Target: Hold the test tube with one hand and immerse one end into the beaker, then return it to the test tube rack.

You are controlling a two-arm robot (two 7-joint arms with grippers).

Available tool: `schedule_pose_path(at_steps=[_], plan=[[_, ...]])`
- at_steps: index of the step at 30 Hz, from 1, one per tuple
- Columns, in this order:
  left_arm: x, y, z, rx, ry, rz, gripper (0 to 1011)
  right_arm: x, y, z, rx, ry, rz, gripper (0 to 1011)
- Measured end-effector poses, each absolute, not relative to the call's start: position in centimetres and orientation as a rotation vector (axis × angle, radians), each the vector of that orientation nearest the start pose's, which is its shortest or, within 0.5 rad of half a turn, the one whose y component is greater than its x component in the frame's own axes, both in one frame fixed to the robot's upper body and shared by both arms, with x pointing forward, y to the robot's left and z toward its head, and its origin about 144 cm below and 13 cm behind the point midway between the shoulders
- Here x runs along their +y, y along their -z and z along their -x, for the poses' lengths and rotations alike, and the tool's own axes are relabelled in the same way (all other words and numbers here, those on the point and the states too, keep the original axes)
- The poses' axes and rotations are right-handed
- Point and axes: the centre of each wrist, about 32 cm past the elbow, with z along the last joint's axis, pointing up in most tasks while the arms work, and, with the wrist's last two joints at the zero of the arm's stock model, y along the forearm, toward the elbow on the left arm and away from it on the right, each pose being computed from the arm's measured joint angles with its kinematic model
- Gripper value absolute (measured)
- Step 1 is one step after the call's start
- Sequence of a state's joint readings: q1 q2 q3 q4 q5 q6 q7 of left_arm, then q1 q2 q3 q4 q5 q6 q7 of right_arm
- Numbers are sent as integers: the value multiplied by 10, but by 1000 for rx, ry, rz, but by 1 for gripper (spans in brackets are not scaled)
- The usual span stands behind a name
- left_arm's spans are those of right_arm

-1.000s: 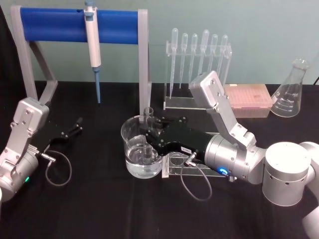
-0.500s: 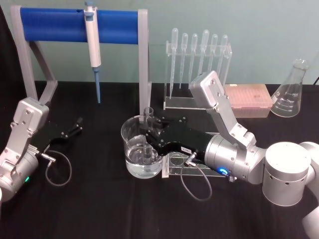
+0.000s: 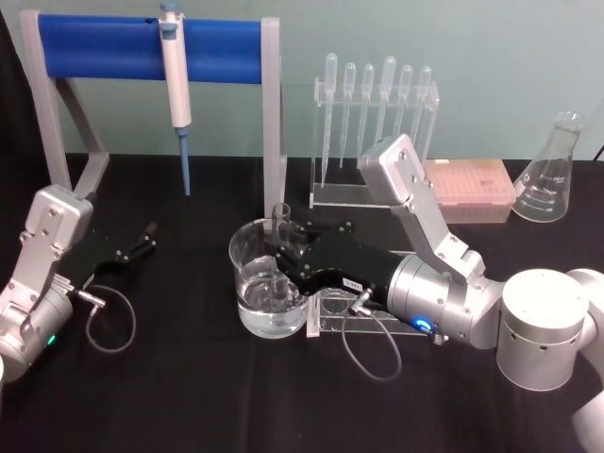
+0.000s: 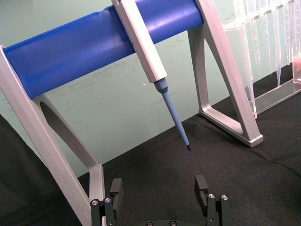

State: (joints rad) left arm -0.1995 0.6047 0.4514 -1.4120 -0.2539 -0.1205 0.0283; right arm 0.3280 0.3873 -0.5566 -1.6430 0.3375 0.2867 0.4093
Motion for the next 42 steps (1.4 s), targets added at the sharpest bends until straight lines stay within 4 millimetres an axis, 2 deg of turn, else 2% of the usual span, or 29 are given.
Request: schedule_pose_path(at_steps=[42], plan=[[310, -1140, -489, -285, -1248, -304, 1000, -171, -1224, -499, -29, 646, 212, 241]])
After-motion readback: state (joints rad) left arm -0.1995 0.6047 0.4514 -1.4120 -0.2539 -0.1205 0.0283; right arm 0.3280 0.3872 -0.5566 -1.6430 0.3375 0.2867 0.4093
